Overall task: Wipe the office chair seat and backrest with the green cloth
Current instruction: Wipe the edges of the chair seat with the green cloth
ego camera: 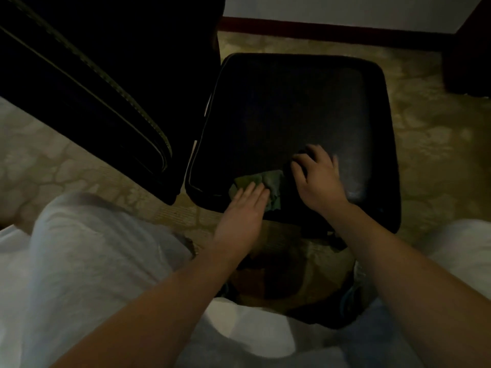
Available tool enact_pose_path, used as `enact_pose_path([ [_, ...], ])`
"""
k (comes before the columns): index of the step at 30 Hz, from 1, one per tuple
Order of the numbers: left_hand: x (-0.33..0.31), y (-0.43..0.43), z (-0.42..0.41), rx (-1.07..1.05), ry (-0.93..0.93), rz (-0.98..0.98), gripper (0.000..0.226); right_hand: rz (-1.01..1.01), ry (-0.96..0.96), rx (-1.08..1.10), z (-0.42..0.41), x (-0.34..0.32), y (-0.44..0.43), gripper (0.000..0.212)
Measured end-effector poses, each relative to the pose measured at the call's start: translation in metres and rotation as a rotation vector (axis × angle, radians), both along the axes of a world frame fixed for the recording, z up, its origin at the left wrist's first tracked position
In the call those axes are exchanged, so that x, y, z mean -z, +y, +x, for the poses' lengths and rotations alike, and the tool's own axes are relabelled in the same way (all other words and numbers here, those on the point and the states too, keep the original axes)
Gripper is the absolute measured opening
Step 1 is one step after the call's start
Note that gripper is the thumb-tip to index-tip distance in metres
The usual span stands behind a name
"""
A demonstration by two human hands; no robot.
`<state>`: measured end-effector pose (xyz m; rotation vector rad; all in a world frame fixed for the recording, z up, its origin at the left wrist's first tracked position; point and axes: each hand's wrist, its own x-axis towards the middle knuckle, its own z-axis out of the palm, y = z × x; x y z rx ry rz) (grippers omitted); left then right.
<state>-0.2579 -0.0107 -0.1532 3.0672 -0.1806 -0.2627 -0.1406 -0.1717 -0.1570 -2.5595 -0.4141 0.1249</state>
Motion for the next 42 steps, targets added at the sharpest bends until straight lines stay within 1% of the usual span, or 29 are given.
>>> enact_pose_path([
  [2,0.006,0.003,-0.005,-0.007,-0.008,-0.027,0.061,-0.017,0.013,-0.102,0.009,0.004,0.003,0.041],
  [4,0.009,0.009,-0.011,-0.024,-0.057,-0.057,0.064,-0.082,0.038,-0.157,0.015,0.010,0.002,0.046],
  [6,0.006,0.016,-0.015,-0.074,-0.065,-0.034,0.069,-0.122,0.028,-0.174,0.015,0.015,0.000,0.049],
  [8,0.009,0.022,-0.018,-0.172,-0.117,-0.049,0.073,-0.126,0.020,-0.176,0.015,0.017,0.000,0.051],
  [10,0.007,0.015,-0.017,-0.209,-0.109,-0.068,0.075,-0.146,0.001,-0.172,0.015,0.018,0.001,0.051],
  [13,0.009,-0.010,-0.011,-0.192,-0.112,-0.095,0.071,-0.203,-0.039,-0.176,0.014,0.021,0.003,0.051],
  [16,0.012,-0.025,-0.009,-0.139,-0.120,-0.102,0.070,-0.213,-0.058,-0.178,0.015,0.024,0.002,0.050],
  [20,0.011,-0.002,-0.018,-0.103,-0.154,-0.129,0.067,-0.204,-0.076,-0.173,0.017,0.027,0.001,0.050],
  [22,0.015,0.018,-0.022,-0.161,-0.144,-0.173,0.068,-0.201,-0.080,-0.161,0.016,0.027,0.001,0.050],
  [25,0.011,0.032,-0.024,-0.248,-0.130,-0.232,0.060,-0.219,-0.061,-0.152,0.015,0.026,0.003,0.053],
  [27,0.007,0.023,-0.022,-0.290,-0.128,-0.250,0.056,-0.234,-0.049,-0.141,0.016,0.025,0.005,0.056],
  [30,0.005,0.005,-0.021,-0.396,-0.180,-0.367,0.059,-0.263,-0.020,-0.125,0.018,0.021,0.009,0.058],
  [32,0.007,0.000,-0.021,-0.434,-0.180,-0.430,0.062,-0.278,-0.023,-0.117,0.018,0.020,0.011,0.058],
  [34,0.010,0.003,-0.021,-0.411,-0.166,-0.435,0.062,-0.287,-0.035,-0.116,0.017,0.021,0.012,0.059],
  [38,0.014,0.006,-0.015,-0.413,-0.169,-0.429,0.048,-0.308,-0.058,-0.107,0.015,0.025,0.013,0.059],
  [42,0.016,0.001,-0.009,-0.515,-0.243,-0.454,0.040,-0.307,-0.076,-0.101,0.014,0.027,0.013,0.059],
])
